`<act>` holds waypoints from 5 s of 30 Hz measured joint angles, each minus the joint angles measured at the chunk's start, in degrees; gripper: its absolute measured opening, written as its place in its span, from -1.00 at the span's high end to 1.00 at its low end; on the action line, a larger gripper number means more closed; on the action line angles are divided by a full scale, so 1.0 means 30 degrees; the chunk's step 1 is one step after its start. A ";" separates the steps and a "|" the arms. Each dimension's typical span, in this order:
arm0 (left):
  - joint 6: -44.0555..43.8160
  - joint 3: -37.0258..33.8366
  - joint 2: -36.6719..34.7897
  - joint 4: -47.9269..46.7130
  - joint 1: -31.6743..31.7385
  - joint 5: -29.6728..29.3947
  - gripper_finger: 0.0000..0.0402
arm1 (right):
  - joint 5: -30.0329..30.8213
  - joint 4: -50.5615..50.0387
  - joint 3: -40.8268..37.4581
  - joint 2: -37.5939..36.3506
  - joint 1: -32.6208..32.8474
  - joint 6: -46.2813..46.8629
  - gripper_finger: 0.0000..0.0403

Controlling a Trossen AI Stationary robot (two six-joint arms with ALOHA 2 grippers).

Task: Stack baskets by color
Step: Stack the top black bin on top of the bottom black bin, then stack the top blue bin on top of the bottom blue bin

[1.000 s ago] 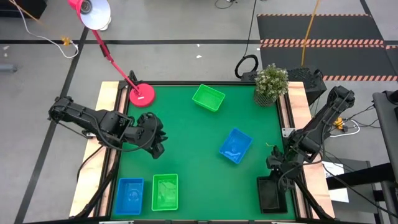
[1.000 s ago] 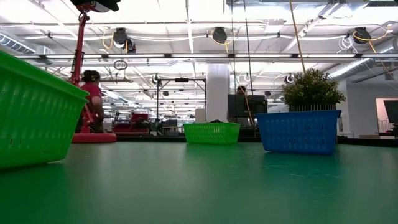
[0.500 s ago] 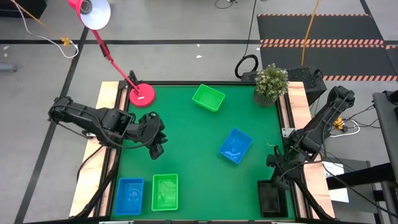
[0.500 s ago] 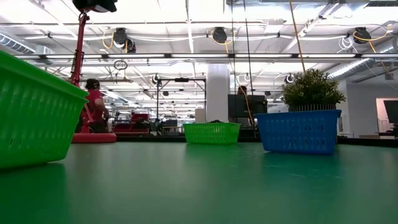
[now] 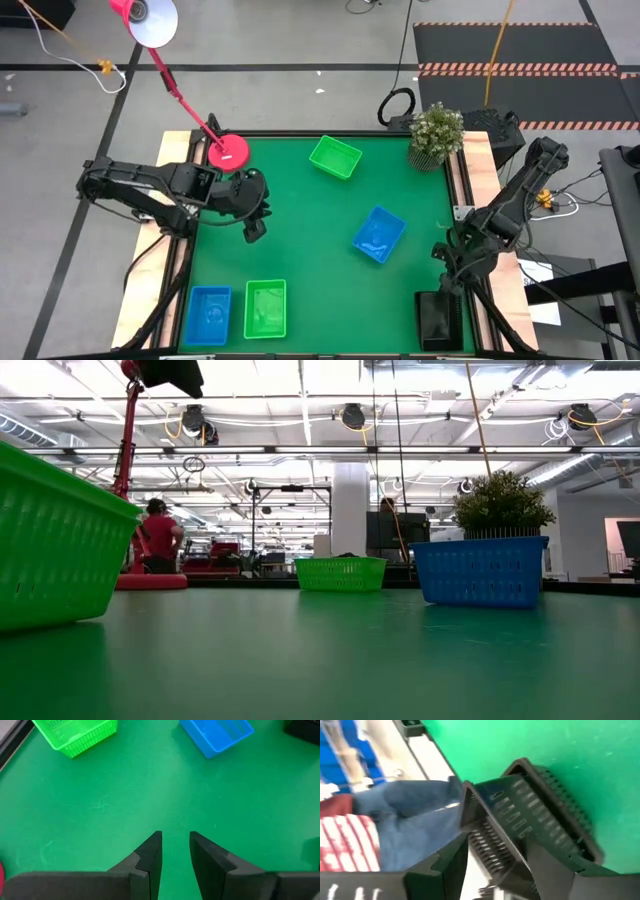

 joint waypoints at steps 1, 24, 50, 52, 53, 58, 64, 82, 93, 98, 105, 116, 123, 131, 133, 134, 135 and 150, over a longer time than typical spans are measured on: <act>0.0190 0.0000 0.0000 0.0000 0.0098 0.0003 0.51 | -0.0002 0.0014 0.0001 -0.0287 -0.0062 0.0419 0.06; 0.2238 0.0000 0.0000 0.1855 0.1746 0.0053 0.51 | 0.2896 0.0826 0.0008 -0.2306 -0.5368 -0.1758 0.18; -0.2277 -0.0032 0.2290 0.6114 0.3968 0.2543 0.51 | -0.5062 0.2690 0.0715 0.1859 -2.1761 -1.6127 0.20; -0.2740 0.0035 0.2564 0.6835 0.3617 0.2536 0.51 | -0.5071 0.4464 0.0715 0.2240 -2.2104 -1.6786 0.14; -0.2972 -0.0011 0.2625 0.6710 0.3429 0.2538 0.51 | -0.5096 0.5180 0.0722 0.2448 -2.2271 -1.7089 0.11; -0.4026 -0.0021 0.3180 0.7691 0.2606 0.2399 0.51 | -0.6018 0.3123 0.0752 0.3252 -2.3210 -1.8010 -0.01; -0.4657 -0.0012 0.3803 0.9090 0.2053 0.1962 0.51 | -0.4685 -0.1265 0.0715 0.3543 -2.3199 -2.1468 -0.03; -0.2681 0.0007 0.4204 0.9967 0.3038 0.2778 0.51 | -0.3913 -0.2661 0.0439 0.5270 -2.2490 -2.7367 -0.03; -0.2571 0.0007 0.4204 0.9959 0.3038 0.2895 0.51 | -0.2456 -0.1154 -0.0327 0.6662 -2.2354 -2.7765 0.23; -0.1708 0.0007 0.4204 0.9970 0.3081 0.2854 0.51 | -0.2477 0.0442 -0.0334 0.7960 -2.2354 -2.8184 0.64; -0.1345 0.0000 0.4204 1.1033 0.3323 0.3135 0.50 | -0.3836 0.1821 0.0871 0.8462 -2.2302 -2.6259 0.95; 0.2309 0.0007 0.4197 1.5398 0.2222 0.2408 -0.10 | -0.4471 0.0625 0.8050 0.9570 -2.0983 -2.7878 0.99; 0.3780 0.0015 0.4197 1.3839 0.2789 0.2128 -0.29 | -0.3904 -0.4157 1.3327 1.3052 -1.9281 -3.0731 0.99; 0.5334 0.0015 0.4314 1.1151 0.3824 0.3685 -0.09 | -0.3974 -0.5749 1.6316 1.6593 -1.9010 -3.1276 1.00; 0.5675 0.0015 0.4429 1.0763 0.3959 0.4066 -0.05 | -0.3980 -0.5713 1.6620 1.7049 -1.9010 -3.1286 1.00; 0.5798 0.0019 0.4585 1.0777 0.4037 0.4189 -0.04 | -0.3994 -0.5685 1.6713 1.7230 -1.9010 -3.1286 1.00; 0.5874 0.0029 0.4745 1.0828 0.4093 0.4333 -0.03 | -0.4000 -0.5666 1.6787 1.7343 -1.9010 -3.1286 1.00; 0.6305 0.0036 0.7384 1.0992 0.4218 0.5838 0.05 | -0.4000 -0.5513 1.6816 1.7504 -1.9003 -3.1246 0.98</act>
